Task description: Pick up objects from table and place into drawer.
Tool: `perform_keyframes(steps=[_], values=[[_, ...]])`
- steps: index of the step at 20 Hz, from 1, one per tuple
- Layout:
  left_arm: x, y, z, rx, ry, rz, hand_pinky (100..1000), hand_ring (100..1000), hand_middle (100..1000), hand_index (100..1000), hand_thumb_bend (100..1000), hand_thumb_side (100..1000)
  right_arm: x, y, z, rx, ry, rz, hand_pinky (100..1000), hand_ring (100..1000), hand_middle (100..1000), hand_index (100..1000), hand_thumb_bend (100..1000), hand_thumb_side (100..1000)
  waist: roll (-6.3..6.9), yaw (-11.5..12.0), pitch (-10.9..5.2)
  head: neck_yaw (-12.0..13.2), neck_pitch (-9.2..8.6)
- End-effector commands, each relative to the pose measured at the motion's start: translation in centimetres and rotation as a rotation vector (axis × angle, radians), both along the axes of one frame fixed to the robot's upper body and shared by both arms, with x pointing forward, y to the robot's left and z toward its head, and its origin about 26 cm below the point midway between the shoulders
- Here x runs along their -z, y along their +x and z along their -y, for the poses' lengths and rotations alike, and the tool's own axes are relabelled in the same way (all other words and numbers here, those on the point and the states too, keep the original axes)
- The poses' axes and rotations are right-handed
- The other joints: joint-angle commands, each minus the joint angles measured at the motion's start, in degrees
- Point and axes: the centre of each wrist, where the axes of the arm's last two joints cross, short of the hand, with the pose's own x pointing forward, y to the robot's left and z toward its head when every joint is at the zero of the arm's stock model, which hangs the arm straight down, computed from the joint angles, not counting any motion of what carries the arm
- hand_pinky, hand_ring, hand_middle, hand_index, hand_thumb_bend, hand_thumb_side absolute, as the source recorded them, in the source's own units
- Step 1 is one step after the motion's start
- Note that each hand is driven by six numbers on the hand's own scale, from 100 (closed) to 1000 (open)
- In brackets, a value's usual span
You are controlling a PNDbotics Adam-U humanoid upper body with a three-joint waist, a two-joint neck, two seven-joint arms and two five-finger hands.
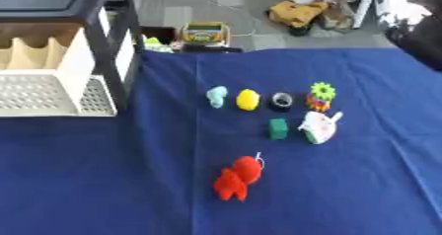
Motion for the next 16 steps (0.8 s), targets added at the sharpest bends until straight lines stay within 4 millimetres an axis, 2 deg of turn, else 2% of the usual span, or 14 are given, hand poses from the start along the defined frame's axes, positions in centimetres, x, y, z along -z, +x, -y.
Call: perform_keyframes(steps=[1,5,7,11,13,16], values=[[-0.2,-0.3,-0.1,-0.014,0.016,0.013,100,100,100,933,448,651,-1.3,-0.6,-0.4,-0.005,-0.174,-0.08,773,837,803,854,167,878,-0.05,0.2,-1.42,0.1,0.24],[0.1,-0.2,-0.1,-0.014,0.011,0.004,100,100,100,928,427,654,-1.0,-0.4,-0.8,0.004,-0.276,-0.188,770,837,793,852,257,836,-0.13,0.4,-1.45,-0.1,0.02],[0.2,-0.2,-0.1,-0.014,0.011,-0.004,100,100,100,924,412,650,-0.7,-0.3,-1.0,0.01,-0.322,-0.239,771,841,791,871,339,819,-0.23,0.6,-1.45,-0.2,-0.21],[0.4,-0.2,0.0,-0.013,0.015,-0.024,100,100,100,918,399,670,0.0,-0.1,-1.5,0.016,-0.382,-0.326,769,843,783,903,324,842,-0.4,0.6,-1.46,-0.5,-0.53],[0.5,-0.1,0.1,-0.01,0.019,-0.031,100,100,100,911,392,675,0.3,0.0,-1.7,0.017,-0.398,-0.362,773,849,781,910,327,819,-0.47,0.7,-1.46,-0.6,-0.71],[0.5,-0.1,0.1,-0.01,0.021,-0.039,100,100,100,901,375,683,0.9,0.1,-1.9,0.009,-0.416,-0.421,783,863,764,817,271,771,-0.57,0.7,-1.44,-0.7,-0.81]])
